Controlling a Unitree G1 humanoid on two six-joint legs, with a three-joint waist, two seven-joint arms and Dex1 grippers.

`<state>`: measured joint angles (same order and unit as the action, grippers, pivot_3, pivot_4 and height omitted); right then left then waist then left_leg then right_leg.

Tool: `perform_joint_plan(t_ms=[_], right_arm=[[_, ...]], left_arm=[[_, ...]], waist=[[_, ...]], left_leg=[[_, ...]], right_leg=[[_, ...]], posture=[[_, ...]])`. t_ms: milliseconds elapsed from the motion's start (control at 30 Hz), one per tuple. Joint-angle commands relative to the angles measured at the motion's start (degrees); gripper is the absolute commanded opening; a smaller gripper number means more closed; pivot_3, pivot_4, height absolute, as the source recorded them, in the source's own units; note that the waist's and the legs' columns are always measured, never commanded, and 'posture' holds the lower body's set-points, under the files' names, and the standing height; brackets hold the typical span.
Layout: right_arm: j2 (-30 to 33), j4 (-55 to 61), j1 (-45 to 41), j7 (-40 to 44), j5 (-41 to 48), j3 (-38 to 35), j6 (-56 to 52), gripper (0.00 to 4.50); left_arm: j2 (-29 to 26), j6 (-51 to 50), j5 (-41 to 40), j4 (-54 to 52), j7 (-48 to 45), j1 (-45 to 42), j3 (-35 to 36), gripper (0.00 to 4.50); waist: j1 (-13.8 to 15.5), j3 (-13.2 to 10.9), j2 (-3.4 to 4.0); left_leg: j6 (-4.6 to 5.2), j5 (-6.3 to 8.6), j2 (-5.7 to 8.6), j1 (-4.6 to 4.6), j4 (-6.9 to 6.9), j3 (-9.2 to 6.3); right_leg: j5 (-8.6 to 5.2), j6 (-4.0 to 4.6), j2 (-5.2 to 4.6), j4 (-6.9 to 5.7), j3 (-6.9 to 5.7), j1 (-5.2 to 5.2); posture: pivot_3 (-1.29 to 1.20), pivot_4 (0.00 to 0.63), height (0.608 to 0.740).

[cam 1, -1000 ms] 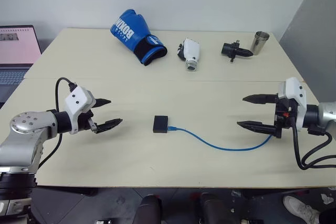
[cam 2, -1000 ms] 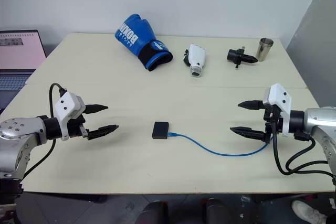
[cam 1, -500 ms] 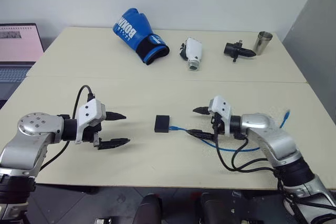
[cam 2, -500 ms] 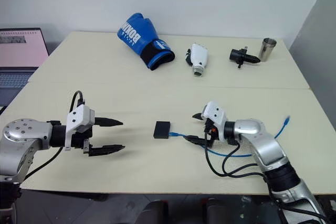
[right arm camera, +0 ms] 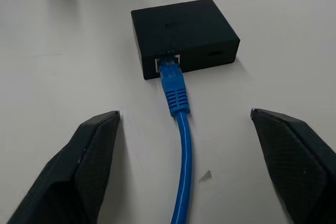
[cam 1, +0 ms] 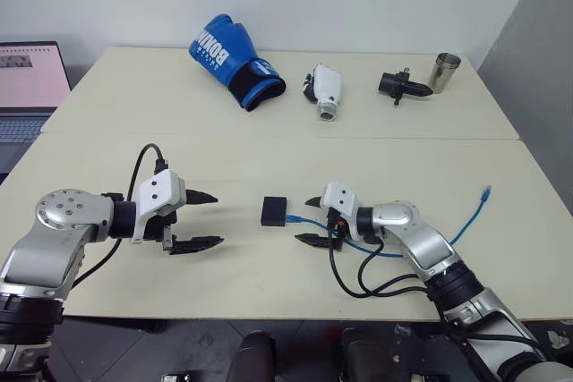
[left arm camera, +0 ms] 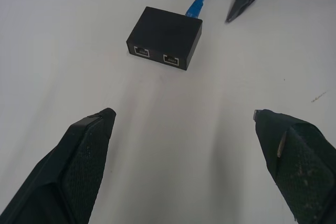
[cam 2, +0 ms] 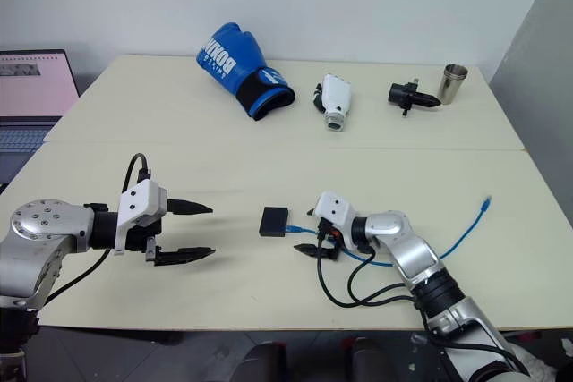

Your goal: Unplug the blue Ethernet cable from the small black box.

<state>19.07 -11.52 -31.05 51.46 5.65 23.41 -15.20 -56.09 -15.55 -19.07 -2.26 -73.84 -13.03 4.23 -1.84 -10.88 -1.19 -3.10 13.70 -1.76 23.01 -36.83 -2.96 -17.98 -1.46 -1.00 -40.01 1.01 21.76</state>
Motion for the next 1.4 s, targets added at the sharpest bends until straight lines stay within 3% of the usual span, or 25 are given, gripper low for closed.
perform_joint_plan(t_ms=[33,300,467,667,867,1200,1400], right_arm=[[-0.88,0.22,-1.2,1.4,-0.65,0.0,1.66,3.15],[-1.34,-1.15,-1.9,1.36,-3.91,0.82,4.24,1.22],[-0.02,0.27,-2.13,1.5,-5.91,0.47,7.56,0.18],[2.24,3.9,-2.36,-0.1,-8.36,-0.51,14.0,0.11],[4.92,3.35,-5.9,-4.26,-14.73,-0.67,27.47,0.09],[5.8,4.88,-8.49,-3.29,-16.19,-0.33,32.89,0.09],[5.67,4.78,-8.92,-3.49,-16.79,-0.54,33.13,0.08]], left_arm=[[0.19,1.22,0.04,-0.49,-0.1,0.01,0.06,4.5],[1.57,-0.02,-0.47,-0.63,0.82,0.3,-0.3,4.5],[3.32,-5.85,-3.45,-0.25,2.24,-0.43,0.74,4.5],[6.75,-19.3,-12.61,0.08,5.83,-3.97,4.5,4.5],[10.65,-36.58,-24.04,-1.72,10.9,-6.48,7.16,4.5],[19.38,-44.96,-31.11,4.4,18.71,-14.01,9.75,4.5],[19.38,-46.72,-31.3,5.3,18.51,-14.3,8.39,4.5]], waist=[[0.0,0.0,0.0],[0.0,0.0,0.0],[0.03,0.0,0.0],[0.0,0.0,0.0],[-0.06,0.0,-0.01],[0.05,0.02,-0.04],[-0.17,0.02,-0.03]], left_leg=[[0.0,0.0,0.0,0.0,0.0,0.0],[0.0,0.0,0.0,-0.01,-0.01,-0.01],[0.0,0.0,0.0,0.0,-0.01,-0.01],[0.0,0.0,0.01,0.0,-0.03,-0.04],[0.0,0.0,0.01,-0.01,-0.06,-0.03],[-0.02,-0.01,0.07,-0.02,-0.13,-0.07],[-0.02,-0.01,0.04,-0.05,-0.11,-0.07]], right_leg=[[0.0,0.0,0.0,0.0,-0.01,0.0],[0.0,0.0,0.0,-0.02,-0.01,0.0],[0.0,0.0,0.0,-0.02,-0.01,-0.01],[0.0,0.0,-0.01,-0.03,-0.03,-0.01],[0.0,-0.01,-0.02,-0.06,-0.01,-0.02],[0.01,-0.01,-0.09,-0.08,-0.04,-0.09],[0.01,0.0,-0.08,-0.08,-0.02,-0.08]], posture=[[0.0,0.15,0.74],[0.0,0.15,0.74],[0.0,0.15,0.74],[0.0,0.15,0.74],[0.0,0.15,0.74],[0.0,0.15,0.74],[0.0,0.15,0.74]])
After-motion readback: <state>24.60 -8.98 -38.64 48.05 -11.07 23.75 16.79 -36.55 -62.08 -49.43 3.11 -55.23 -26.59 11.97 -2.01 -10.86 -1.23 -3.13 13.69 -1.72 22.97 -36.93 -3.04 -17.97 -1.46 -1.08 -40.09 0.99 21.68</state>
